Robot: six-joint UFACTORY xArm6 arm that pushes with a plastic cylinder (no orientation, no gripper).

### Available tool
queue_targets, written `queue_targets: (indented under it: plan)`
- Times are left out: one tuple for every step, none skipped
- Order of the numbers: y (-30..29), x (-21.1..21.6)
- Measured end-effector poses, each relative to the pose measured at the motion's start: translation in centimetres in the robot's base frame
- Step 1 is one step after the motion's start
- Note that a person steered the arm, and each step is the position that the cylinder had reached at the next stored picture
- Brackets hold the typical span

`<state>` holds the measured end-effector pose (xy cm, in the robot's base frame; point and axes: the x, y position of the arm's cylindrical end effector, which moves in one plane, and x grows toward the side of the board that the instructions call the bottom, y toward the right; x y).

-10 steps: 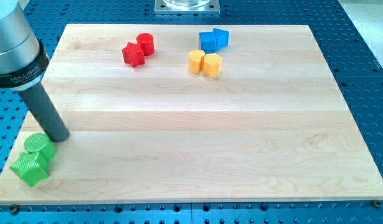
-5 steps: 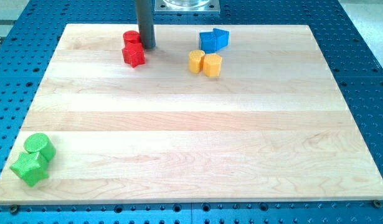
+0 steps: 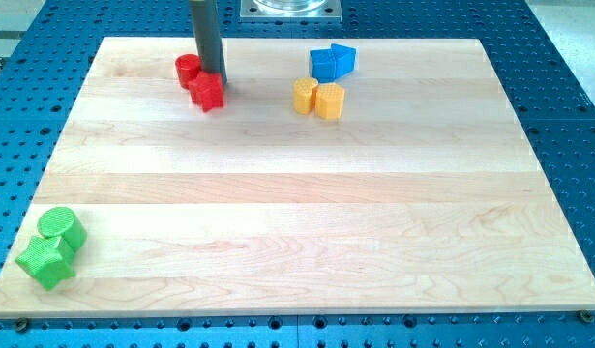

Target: Push the red star into the green circle

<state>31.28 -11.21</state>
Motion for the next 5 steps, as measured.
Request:
queue_targets:
  plan:
    - [-2.8, 5.8]
    - [-4.6, 8.4]
    - [-3.1, 3.4]
    - [-2.2, 8.0]
    - [-2.8, 13.8]
